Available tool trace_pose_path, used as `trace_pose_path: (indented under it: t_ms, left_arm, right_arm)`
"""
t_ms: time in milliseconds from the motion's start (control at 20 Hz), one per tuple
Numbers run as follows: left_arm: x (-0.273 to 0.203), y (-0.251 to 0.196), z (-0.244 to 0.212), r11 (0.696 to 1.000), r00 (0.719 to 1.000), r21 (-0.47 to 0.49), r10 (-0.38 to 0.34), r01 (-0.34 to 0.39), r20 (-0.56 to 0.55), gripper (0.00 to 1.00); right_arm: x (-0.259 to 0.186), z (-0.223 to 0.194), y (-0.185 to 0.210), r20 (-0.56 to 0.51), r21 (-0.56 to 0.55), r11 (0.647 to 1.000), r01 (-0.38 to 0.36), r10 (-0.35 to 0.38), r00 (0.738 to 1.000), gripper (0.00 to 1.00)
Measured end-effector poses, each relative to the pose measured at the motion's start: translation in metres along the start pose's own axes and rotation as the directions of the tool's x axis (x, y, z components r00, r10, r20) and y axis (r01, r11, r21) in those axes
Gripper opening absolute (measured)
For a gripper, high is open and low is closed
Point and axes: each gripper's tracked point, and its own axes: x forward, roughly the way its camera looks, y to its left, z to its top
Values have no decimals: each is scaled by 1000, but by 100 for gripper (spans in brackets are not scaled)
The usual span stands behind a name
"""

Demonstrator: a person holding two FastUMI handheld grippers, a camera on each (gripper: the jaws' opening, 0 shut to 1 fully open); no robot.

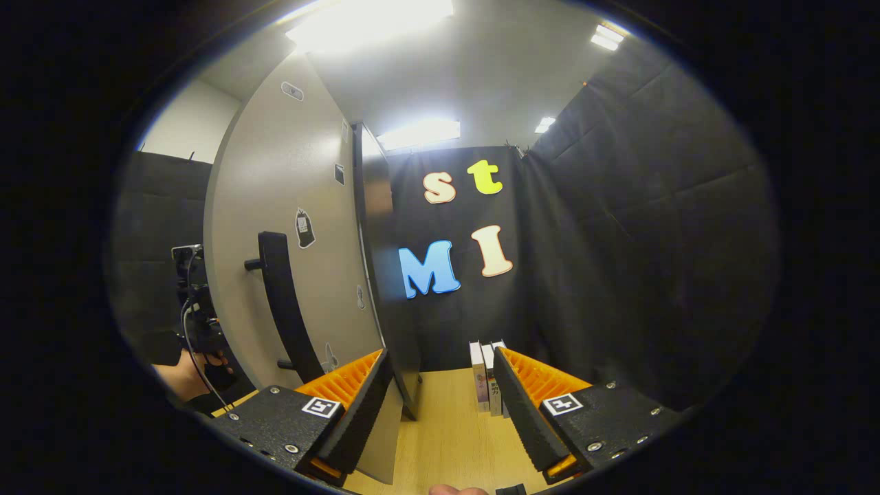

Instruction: Open the cabinet door with the right hand, grasp the bottle in the cabinet with the left hand and place it on the coaster, then close the cabinet door with the right hand.

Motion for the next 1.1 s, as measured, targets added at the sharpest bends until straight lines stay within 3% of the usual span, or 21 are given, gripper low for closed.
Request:
trace_pose_path:
  t_ms: [200, 250, 300, 450, 500, 550, 600, 850, 1100]
  left_arm:
    - [5, 7, -5, 996, 997, 27, 80, -80, -9, 71]
    - [7, 7, -5, 995, 996, 43, 93, -92, -6, 77]
    - [6, 9, -6, 993, 995, 58, 104, -104, -6, 71]
    - [7, 8, -5, 989, 994, 101, 113, -112, -7, 71]
    - [5, 11, -4, 987, 993, 110, 117, -116, -3, 77]
    - [6, 10, -4, 987, 993, 110, 119, -118, -5, 71]
    - [6, 11, -6, 987, 992, 98, 126, -125, -6, 71]
    - [5, 11, -5, 983, 988, 102, 152, -151, -1, 71]
    - [5, 11, -5, 978, 984, 112, 177, -175, -10, 71]
  right_arm:
    - [3, -35, -8, -61, 2, 999, -33, 33, 998, 91]
    - [5, -47, -9, -90, 0, 999, -41, 41, 995, 91]
    - [8, -61, -10, -124, -4, 999, -47, 46, 991, 91]
    - [16, -95, -9, -199, -36, 997, -64, 55, 978, 91]
    - [18, -103, -8, -210, -52, 996, -68, 56, 976, 91]
    - [20, -110, -5, -218, -63, 995, -79, 63, 974, 91]
    - [24, -123, -1, -233, -79, 992, -94, 73, 970, 91]
    - [24, -183, 12, -334, -141, 978, -156, 102, 937, 92]
    - [5, -240, 9, -431, -190, 965, -181, 84, 898, 92]
